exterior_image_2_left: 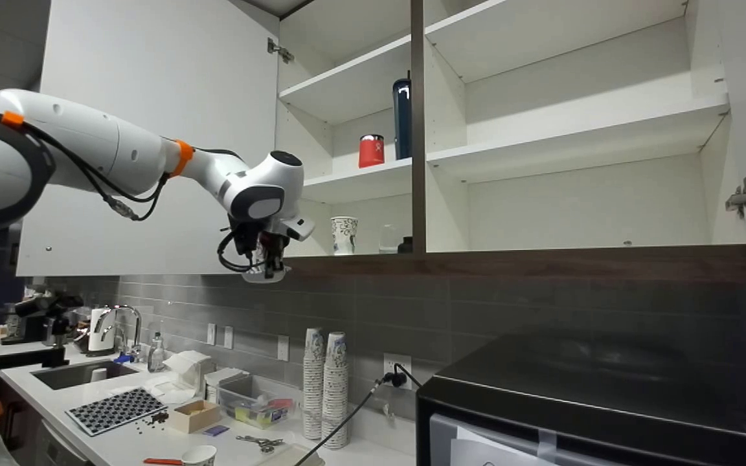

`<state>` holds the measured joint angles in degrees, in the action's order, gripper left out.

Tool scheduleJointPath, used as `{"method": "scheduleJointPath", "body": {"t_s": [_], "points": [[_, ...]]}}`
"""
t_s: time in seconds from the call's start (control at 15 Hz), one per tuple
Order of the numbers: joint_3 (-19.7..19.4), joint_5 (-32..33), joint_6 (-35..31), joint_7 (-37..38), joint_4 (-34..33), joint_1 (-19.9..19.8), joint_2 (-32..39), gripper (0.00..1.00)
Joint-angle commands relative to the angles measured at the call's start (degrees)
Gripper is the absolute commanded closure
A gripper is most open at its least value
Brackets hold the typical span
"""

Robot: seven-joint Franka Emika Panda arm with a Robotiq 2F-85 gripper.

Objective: Move the plate with the cup to the open cabinet

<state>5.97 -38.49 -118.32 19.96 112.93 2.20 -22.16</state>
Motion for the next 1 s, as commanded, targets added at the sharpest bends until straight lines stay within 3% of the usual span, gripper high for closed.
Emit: {"method": "scheduleJointPath", "body": {"t_s": [0.0,0.47,0.93], "points": [[-0.08,3.27,4.60,5.15,-5.04,-0.28,1.08,0.99],[0.18,8.30,8.70,11.28,-15.36,-0.15,5.60,0.99],[1.08,11.26,7.92,13.96,-24.61,0.45,11.88,0.99]]}}
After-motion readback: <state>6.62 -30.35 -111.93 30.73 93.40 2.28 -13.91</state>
